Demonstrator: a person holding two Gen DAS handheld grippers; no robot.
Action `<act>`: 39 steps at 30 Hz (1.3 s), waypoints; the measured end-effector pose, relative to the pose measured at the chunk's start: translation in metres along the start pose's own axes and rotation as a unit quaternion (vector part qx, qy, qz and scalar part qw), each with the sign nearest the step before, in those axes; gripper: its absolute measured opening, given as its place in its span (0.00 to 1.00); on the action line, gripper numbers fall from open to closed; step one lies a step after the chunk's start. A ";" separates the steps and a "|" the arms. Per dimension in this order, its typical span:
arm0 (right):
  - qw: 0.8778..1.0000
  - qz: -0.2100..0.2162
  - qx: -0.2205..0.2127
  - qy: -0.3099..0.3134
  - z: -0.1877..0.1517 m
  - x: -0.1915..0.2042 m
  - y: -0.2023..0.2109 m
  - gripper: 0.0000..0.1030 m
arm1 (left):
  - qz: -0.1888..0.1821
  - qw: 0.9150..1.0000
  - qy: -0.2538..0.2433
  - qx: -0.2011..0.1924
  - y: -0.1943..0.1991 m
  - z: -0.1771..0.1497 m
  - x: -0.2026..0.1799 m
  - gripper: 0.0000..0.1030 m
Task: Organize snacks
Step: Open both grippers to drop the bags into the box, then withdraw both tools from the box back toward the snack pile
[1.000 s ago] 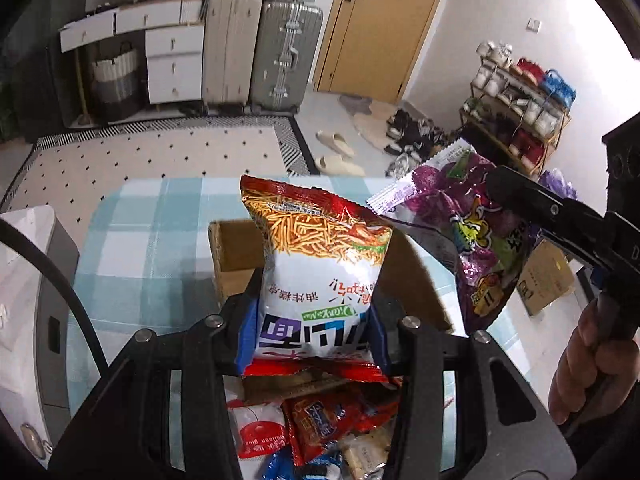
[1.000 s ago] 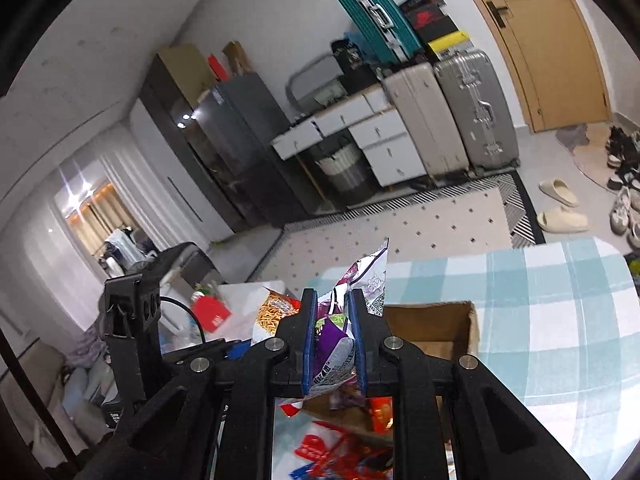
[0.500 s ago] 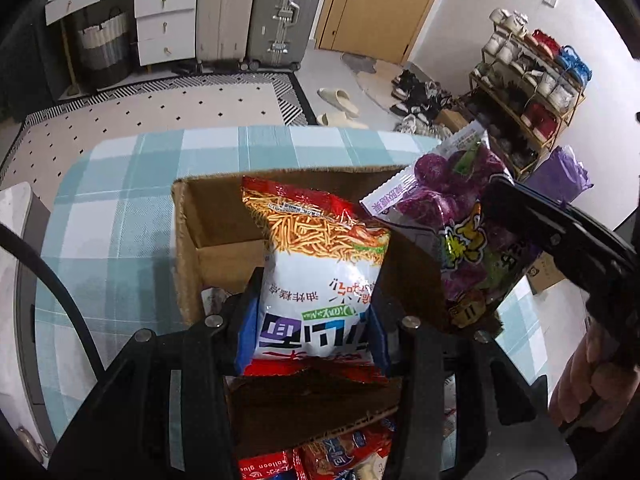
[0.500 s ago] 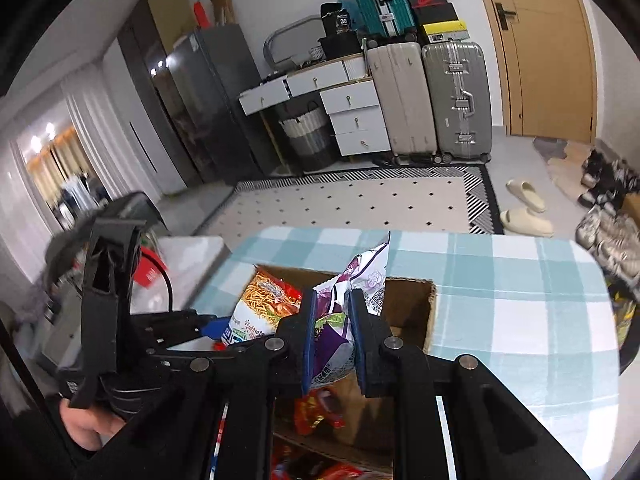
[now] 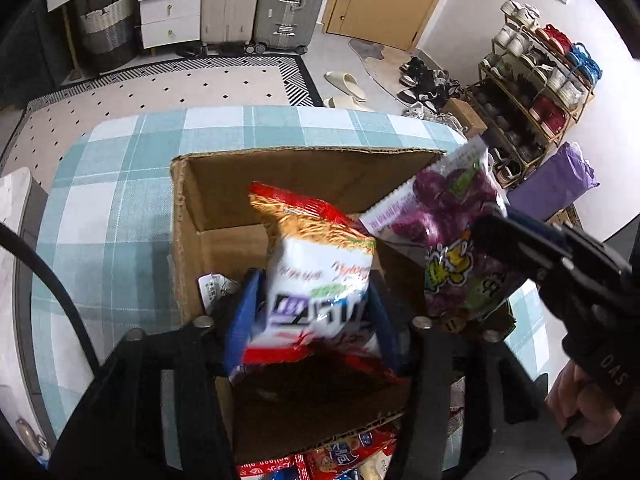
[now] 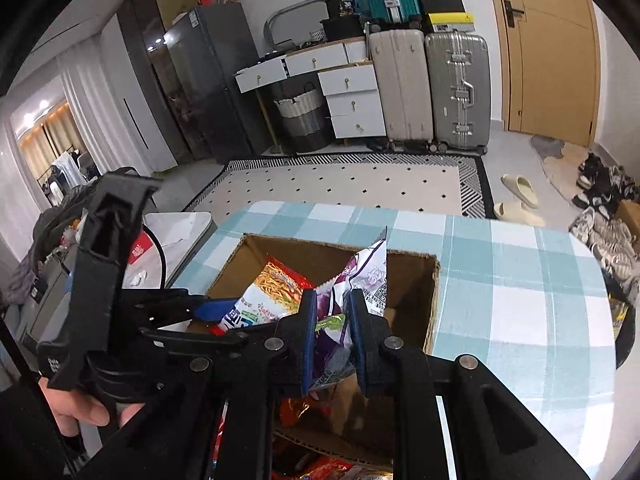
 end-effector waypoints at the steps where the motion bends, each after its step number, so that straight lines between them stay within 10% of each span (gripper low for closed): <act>1: 1.000 0.001 0.003 -0.002 -0.002 0.000 0.001 0.16 | 0.000 1.000 0.000 -0.002 0.003 0.000 -0.001 0.57; 22: 0.999 0.004 -0.040 -0.005 0.004 0.003 0.064 0.34 | 0.023 0.998 -0.033 -0.039 0.072 -0.028 -0.037 0.73; 39: 0.993 0.002 -0.115 0.018 0.000 0.024 0.170 0.71 | 0.077 0.981 -0.112 -0.140 0.186 -0.062 -0.093 0.79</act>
Point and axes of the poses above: each gripper's, at about its wrist camera, not at the fingertips, and y roughly against the way its jaws point, x to its left, z to its top, the point moved 10 cm from there along -y, roughly the way its jaws point, and after that the axes turned 12 degrees about -z, right-handed, at the moved point
